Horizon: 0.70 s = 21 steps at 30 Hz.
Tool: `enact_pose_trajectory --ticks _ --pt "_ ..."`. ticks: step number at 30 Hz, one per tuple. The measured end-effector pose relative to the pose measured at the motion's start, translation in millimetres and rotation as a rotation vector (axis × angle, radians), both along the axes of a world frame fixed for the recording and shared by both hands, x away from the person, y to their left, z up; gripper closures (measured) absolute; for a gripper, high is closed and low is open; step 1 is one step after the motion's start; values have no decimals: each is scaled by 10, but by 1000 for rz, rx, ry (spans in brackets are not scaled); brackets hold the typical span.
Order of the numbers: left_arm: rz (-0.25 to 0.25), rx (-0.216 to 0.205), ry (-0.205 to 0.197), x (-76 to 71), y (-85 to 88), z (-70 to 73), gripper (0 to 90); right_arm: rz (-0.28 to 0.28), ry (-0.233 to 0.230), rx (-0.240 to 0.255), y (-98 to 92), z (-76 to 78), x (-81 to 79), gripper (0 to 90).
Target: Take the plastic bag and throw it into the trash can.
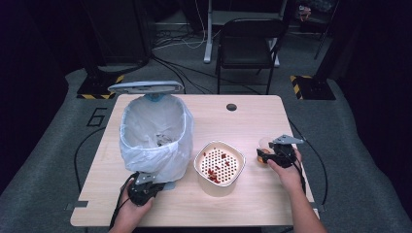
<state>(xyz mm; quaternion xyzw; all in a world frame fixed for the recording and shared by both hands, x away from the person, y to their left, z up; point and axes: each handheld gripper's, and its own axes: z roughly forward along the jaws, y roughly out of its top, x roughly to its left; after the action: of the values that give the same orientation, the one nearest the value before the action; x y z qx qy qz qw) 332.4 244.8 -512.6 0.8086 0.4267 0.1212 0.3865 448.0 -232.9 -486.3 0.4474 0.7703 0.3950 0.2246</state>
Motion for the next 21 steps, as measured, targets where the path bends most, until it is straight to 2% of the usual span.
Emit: enact_pose_trajectory --ticks 4,7,10,21 --pt "4 2 3 -1 1 2 900 21 -3 -8 14 4 -2 388" --pt "3 6 3 1 4 3 900 47 -4 -38 43 48 -5 398" --pt "-5 2 -8 10 7 -1 900 70 -6 -39 60 95 -2 402" --pt "-6 2 -8 12 8 -1 900 129 -22 -36 143 294 -30 414"
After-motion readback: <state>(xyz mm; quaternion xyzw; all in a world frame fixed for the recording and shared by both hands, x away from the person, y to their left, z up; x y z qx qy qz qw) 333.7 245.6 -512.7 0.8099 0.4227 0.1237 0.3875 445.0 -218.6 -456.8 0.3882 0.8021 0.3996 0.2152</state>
